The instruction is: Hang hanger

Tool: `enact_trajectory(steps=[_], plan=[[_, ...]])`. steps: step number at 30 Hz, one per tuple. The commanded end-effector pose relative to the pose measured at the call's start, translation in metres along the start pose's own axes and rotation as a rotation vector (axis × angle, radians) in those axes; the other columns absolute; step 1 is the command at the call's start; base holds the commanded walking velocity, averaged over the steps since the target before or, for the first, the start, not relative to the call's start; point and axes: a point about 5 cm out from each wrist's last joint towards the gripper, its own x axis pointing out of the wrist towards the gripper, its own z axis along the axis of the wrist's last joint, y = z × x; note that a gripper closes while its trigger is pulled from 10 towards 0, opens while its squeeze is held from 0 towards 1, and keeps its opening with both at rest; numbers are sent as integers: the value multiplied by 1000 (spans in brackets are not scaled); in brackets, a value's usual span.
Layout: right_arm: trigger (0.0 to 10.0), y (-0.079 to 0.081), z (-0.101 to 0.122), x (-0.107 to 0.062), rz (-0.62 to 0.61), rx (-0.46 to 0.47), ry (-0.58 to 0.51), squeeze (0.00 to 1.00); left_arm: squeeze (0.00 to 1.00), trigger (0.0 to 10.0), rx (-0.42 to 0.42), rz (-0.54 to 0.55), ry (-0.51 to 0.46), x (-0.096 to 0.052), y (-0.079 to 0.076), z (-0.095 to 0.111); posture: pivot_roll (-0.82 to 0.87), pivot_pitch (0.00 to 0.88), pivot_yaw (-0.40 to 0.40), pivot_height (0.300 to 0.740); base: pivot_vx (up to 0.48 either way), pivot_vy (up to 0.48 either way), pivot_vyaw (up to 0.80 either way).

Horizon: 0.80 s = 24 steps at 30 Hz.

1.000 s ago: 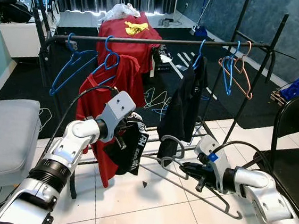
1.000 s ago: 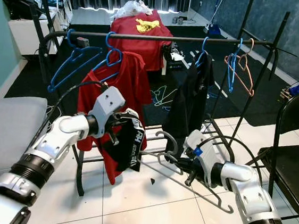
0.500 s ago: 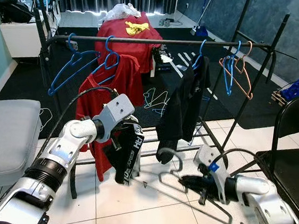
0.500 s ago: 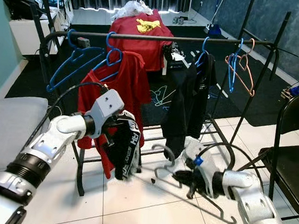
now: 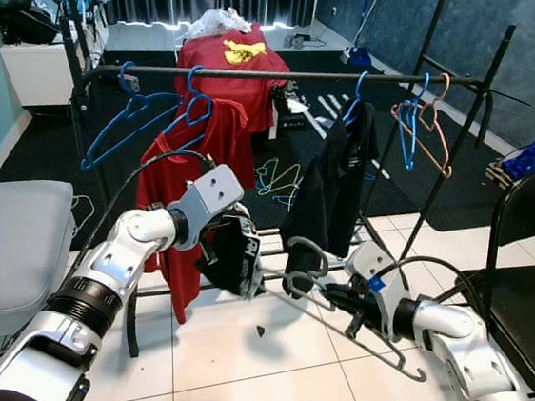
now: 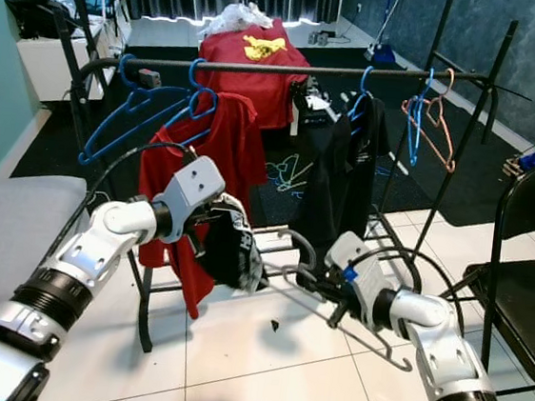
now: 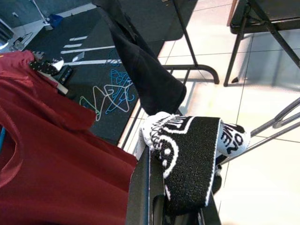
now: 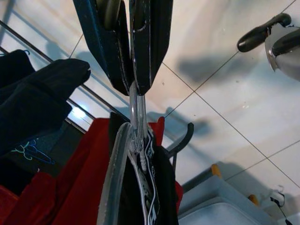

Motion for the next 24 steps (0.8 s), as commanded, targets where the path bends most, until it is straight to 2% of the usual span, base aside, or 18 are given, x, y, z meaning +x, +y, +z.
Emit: enact_trajectory(steps=[1,10,13,17,19,21,22,24], plan=[[10000,-2,4,-1,15,8,-28,0,0,10000,0,-22,4,-1,-5,-2,-92,0,28,740,0,0,0],[10000,4,3,1,60,-3,-39,0,0,10000,1,-28,-6,3,-7,1,-95,0,28,740,0,0,0],[10000,1,1,6,32,-13,-27,0,0,10000,-6,-36,-18,5,-10,4,-94,0,28,740,0,0,0],[10000,3,-4,12,29,-110,36,0,0,10000,-17,-47,-23,5,-14,5,-92,0,33,740,0,0,0],[10000,3,-4,12,29,-110,36,0,0,10000,-17,-47,-23,5,-14,5,-92,0,33,740,0,0,0],[10000,5,-5,19,5,-187,47,0,0,10000,-27,-46,-20,6,-17,4,-89,0,32,740,0,0,0],[10000,5,-5,19,5,-187,47,0,0,10000,-27,-46,-20,6,-17,4,-89,0,32,740,0,0,0],[10000,9,-6,23,12,-342,90,0,0,10000,-37,-38,-15,6,-18,3,-90,0,30,740,0,0,0]])
